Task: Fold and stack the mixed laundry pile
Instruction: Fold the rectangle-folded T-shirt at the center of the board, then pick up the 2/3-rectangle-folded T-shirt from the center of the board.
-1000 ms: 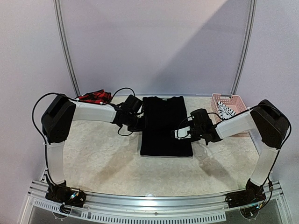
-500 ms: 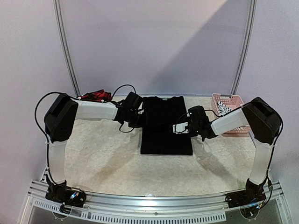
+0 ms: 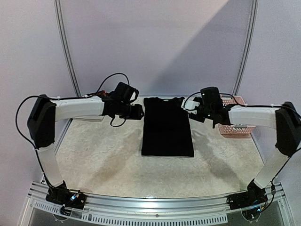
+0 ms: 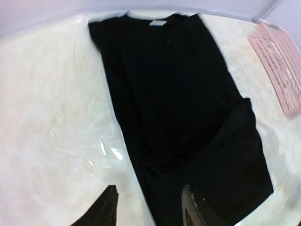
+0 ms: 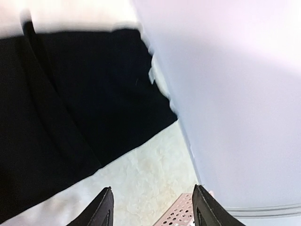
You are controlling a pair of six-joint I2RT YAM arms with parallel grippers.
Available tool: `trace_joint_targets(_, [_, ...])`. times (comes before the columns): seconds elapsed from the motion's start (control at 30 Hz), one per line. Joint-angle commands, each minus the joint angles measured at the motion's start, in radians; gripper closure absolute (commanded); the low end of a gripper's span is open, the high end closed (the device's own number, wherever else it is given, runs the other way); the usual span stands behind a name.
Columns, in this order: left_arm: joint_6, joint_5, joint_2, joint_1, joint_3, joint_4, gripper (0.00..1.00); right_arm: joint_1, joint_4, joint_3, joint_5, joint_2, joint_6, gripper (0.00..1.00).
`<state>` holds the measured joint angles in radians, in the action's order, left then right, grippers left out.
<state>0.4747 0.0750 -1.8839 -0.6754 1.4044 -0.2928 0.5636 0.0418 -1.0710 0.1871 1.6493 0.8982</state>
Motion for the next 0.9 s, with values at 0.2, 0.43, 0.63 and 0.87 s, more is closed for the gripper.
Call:
trace_joint_targets(0.2, [-0.778, 0.226, 0.126, -0.332, -0.066, -0.257, 0.51, -0.005, -0.563, 0.1, -0.537, -0.363, -0.13, 0.45])
trace_joint_targets(0.43, [-0.959, 0.067, 0.116, -0.346, -0.174, -0.245, 0.54, 0.012, -0.588, 0.206, -0.562, -0.294, -0.002, 0.44])
trace_joint_targets(0.63, [-0.982, 0.043, 0.035, -0.323, -0.17, -0.231, 0.56, 0.045, -0.556, 0.199, -0.533, -0.181, 0.02, 0.43])
trace_joint_targets(0.87, [-0.983, -0.007, -0.038, -0.271, -0.138, -0.223, 0.63, 0.058, -0.515, 0.186, -0.503, -0.088, 0.015, 0.46])
